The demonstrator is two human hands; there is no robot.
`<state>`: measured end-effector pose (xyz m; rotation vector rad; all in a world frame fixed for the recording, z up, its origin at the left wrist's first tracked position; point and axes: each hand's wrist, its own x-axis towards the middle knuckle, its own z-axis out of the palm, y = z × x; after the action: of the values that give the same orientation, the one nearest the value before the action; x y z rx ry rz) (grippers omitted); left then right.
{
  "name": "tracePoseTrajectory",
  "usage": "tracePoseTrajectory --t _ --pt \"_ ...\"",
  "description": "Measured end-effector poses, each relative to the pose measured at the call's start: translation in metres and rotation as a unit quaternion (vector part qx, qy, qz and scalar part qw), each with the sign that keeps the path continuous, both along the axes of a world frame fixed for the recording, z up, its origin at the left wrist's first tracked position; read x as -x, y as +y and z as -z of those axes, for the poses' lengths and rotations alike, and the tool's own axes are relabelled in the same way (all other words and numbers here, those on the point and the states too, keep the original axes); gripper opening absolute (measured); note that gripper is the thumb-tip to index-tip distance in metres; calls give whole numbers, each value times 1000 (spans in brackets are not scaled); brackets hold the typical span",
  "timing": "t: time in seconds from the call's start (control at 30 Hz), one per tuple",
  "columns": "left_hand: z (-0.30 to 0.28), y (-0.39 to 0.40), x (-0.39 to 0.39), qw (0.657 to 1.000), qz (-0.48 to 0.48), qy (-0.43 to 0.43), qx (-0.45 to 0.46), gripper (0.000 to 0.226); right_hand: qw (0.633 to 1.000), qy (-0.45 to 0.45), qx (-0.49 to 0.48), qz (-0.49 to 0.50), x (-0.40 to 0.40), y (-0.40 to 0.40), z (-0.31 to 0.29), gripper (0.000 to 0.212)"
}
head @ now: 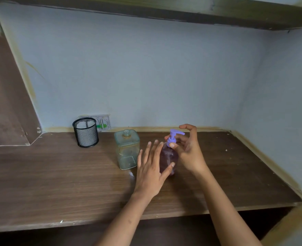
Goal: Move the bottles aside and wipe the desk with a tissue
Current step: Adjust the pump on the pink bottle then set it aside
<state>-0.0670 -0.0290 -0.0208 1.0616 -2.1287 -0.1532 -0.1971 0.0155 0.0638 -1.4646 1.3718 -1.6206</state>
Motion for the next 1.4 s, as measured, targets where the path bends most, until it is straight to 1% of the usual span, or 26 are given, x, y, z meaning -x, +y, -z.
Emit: tracePoseTrajectory --t 0.1,0.23,0.33,0.53,0.77,0.87,0.97,1.4 --pt "1 1 0 1000 1 -8 -4 74 1000 -3 1 -4 2 1 -2 61" --pt "0 4 1 1000 16 -14 -12 74 997 2 -28 -66 11 4 -11 75" --pt "-2 5 0 1000 24 -17 -1 72 995 -8 -43 -94 13 4 -15 77" --pt "0 3 0 1000 24 -12 0 66 994 -63 -29 -82 13 -1 -12 73" --pt "-1 3 2 1000 9 -10 15 66 993 -80 -39 -70 12 0 -12 55" --pt "0 3 2 1000 7 -8 20 66 994 -89 -37 -59 11 0 -12 50" --pt "0 3 2 1000 7 0 23 65 996 -76 -31 -46 10 -1 -10 47" --pt "1 4 2 999 24 22 17 62 994 -106 -3 0 1 3 -5 49"
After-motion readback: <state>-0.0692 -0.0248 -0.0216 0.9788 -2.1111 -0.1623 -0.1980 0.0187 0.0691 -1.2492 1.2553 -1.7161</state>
